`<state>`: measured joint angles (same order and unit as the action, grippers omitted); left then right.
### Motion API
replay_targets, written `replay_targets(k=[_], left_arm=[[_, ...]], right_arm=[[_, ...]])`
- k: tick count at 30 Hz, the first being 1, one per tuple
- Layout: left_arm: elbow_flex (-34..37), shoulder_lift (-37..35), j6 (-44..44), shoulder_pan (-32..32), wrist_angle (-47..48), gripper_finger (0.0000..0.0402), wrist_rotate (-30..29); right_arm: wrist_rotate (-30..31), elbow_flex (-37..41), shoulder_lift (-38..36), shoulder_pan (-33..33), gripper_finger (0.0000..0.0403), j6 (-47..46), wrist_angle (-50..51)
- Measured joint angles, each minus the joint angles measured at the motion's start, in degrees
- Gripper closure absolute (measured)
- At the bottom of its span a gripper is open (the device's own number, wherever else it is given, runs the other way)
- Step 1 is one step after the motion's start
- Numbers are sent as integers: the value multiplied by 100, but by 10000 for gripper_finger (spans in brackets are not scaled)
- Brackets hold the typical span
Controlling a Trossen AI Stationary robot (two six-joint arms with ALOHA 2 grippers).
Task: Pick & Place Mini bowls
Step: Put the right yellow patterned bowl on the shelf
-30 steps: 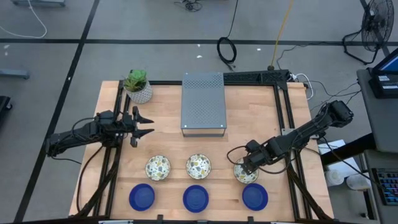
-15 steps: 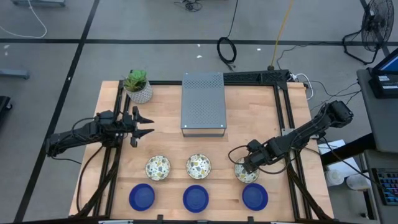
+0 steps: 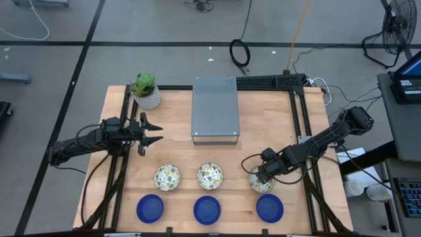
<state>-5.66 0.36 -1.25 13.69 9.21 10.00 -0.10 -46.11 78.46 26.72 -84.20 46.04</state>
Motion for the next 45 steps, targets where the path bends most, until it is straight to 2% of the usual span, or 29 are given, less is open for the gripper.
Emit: replay_targets(k=[9, 15, 21, 26, 45], left_arm=[[1, 0, 1, -1, 0, 220, 0], [-1, 0, 1, -2, 0, 220, 0], [-1, 0, 0, 0, 0, 220, 0], [0, 0, 1, 0, 0, 220, 0], [-1, 0, 1, 0, 1, 220, 0]], right_arm=[[31, 0, 0, 0, 336, 136, 0], [314, 0, -4, -26, 359, 203, 3], [346, -6, -13, -159, 377, 265, -17], [616, -7, -11, -295, 376, 363, -3], [599, -4, -7, -1158, 376, 1422, 59]])
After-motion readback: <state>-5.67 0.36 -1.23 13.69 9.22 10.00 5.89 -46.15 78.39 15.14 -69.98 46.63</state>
